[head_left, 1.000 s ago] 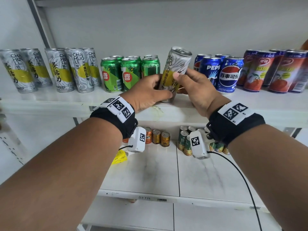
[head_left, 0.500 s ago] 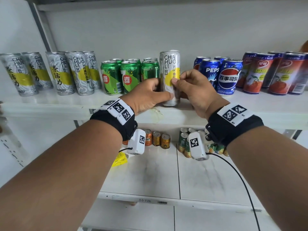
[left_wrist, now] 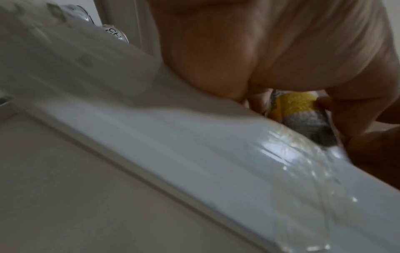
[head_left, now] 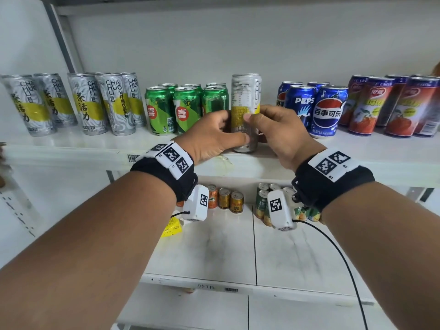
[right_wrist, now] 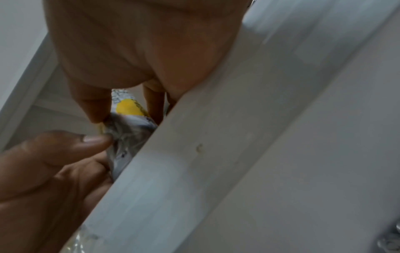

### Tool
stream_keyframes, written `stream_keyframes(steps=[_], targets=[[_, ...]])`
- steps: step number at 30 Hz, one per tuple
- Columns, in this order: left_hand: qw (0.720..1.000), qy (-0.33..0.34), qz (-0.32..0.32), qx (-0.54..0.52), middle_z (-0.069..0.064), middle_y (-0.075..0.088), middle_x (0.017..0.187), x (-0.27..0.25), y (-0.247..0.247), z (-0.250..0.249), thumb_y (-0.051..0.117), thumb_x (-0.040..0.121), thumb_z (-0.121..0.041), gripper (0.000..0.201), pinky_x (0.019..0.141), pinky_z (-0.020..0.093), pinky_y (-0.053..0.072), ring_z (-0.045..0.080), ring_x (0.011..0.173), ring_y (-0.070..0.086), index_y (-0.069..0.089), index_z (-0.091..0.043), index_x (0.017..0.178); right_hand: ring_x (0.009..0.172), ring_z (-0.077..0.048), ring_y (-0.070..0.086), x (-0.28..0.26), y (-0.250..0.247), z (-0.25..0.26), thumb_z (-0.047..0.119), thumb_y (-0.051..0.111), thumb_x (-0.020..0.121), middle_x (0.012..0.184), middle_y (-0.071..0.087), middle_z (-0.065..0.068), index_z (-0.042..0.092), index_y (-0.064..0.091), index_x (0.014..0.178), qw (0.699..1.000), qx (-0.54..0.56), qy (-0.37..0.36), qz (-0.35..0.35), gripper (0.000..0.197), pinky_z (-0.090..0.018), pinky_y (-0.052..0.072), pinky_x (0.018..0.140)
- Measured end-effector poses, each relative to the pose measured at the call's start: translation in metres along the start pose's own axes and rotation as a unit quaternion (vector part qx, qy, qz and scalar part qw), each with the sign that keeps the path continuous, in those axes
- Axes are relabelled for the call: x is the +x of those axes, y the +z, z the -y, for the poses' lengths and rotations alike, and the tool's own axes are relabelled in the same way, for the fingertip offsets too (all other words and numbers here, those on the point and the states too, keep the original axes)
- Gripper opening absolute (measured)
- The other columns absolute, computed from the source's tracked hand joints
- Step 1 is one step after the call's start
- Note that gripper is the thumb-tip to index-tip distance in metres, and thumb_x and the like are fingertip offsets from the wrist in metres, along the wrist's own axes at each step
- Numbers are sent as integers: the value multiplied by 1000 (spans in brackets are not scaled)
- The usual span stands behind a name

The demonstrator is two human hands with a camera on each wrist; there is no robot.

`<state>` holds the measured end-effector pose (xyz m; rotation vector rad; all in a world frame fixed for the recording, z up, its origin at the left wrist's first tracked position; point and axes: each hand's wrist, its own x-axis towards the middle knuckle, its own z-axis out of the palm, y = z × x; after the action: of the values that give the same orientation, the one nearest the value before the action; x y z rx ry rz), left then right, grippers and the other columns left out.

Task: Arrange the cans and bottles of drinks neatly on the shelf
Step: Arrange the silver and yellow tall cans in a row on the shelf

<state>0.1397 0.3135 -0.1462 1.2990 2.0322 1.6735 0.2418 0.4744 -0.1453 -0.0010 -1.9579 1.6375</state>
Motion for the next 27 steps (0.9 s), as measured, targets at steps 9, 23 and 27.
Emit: stream_keyframes(steps=[9,23,27], targets=[[1000,21,1,7,3,81,114,0,-2,3,95,77,-36,50,103,48,61,21,112,77,73,-19,119,80,-26,78,-7,3,7,40,87,79,101,79,-12,7,65,118,1000,-9,3,-3,56,-41,64,66],[997,36,-19,62,7,80,109,-2,0,4,94,81,-14,45,97,40,63,21,103,78,68,-10,118,100,-20,78,-2,2,2,44,85,84,108,80,-2,13,68,120,999,1,-17,-29,50,-39,64,84],[996,49,-33,69,6,80,107,-5,0,4,100,74,-27,57,91,46,65,27,100,78,68,-12,119,102,-23,78,-7,1,4,36,82,88,111,80,-4,12,71,124,999,5,-33,16,45,-40,64,85]])
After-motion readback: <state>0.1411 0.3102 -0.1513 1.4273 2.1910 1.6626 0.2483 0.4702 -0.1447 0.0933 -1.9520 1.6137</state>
